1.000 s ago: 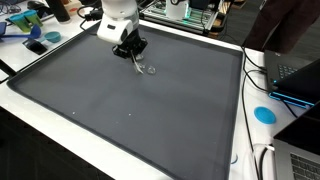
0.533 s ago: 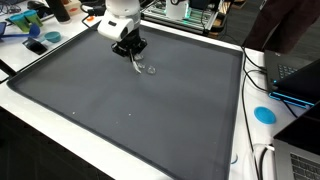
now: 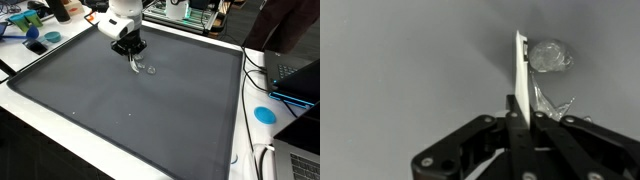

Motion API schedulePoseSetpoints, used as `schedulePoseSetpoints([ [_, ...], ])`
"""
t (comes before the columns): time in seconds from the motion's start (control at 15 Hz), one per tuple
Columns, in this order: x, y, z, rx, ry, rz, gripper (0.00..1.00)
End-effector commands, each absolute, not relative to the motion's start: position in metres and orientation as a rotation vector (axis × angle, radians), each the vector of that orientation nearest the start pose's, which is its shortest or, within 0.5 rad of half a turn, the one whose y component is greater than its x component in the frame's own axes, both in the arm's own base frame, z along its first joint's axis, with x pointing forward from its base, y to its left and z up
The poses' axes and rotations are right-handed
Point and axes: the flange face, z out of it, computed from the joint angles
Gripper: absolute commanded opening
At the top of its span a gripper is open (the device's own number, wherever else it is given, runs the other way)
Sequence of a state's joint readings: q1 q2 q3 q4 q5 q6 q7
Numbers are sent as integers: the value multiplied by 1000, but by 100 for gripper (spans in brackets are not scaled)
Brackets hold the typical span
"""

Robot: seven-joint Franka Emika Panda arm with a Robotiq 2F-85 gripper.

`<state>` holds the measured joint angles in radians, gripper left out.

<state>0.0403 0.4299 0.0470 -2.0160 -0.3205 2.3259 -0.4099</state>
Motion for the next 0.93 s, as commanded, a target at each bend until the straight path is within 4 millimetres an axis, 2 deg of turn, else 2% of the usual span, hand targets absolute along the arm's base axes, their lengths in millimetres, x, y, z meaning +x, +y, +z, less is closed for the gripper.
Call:
schedulePoseSetpoints([
  [0.0, 589, 6, 183, -3169, -1102, 270, 1],
  [0.4, 593, -2, 197, -3180, -1039, 253, 1],
  [0.87, 595, -13, 232, -3148, -1087, 278, 1],
])
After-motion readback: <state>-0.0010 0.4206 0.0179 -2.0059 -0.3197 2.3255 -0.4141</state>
